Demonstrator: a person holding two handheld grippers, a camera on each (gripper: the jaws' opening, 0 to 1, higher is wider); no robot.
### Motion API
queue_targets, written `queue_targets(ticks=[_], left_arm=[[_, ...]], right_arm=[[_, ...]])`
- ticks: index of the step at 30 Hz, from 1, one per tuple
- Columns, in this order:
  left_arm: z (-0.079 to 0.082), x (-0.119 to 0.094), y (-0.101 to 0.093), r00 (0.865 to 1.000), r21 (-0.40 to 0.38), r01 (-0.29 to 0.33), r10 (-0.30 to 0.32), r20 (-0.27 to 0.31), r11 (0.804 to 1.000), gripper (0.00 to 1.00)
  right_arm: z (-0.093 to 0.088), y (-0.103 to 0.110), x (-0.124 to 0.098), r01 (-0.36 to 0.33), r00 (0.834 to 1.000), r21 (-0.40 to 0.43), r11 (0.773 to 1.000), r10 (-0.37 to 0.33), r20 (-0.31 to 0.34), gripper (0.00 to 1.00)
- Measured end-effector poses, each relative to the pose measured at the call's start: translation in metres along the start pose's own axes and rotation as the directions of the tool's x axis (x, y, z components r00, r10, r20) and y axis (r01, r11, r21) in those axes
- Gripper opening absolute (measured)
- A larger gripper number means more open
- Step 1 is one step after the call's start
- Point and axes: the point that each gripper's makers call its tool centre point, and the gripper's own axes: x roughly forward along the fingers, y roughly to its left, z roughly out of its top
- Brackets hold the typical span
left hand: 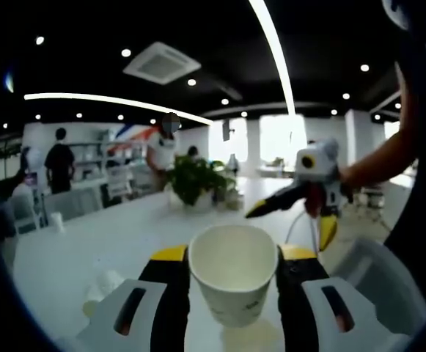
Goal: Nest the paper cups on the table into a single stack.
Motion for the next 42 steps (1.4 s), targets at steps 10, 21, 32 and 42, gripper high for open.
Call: queue_targets(ticks=[10,21,32,42], left_arm=[[-0.012,0.002,-0.002,1.0,0.017,-0.013,0.013,-0.01,1.0,0.44],[-0.029,0.004,-0.006,0.999,0.028,-0.016,0.017,-0.032,0.999,0.43],[-0.048,0.007,-0.011,0.999,0.011,-0.013,0.013,-0.044,1.0,0.43],[-0.064,0.009,-0.013,0.997,0.005,-0.013,0.013,-0.07,1.0,0.44]], right_arm=[[-0.001,0.002,-0.002,0.002,1.0,0.008,1.0,-0.002,0.0,1.0],[-0.005,0.004,-0.002,0.001,1.0,0.023,1.0,-0.001,-0.001,0.99],[-0.005,0.004,-0.006,0.003,1.0,0.035,0.999,-0.003,0.004,0.99],[-0.009,0.005,-0.007,0.002,1.0,0.04,0.999,-0.002,0.0,0.99]])
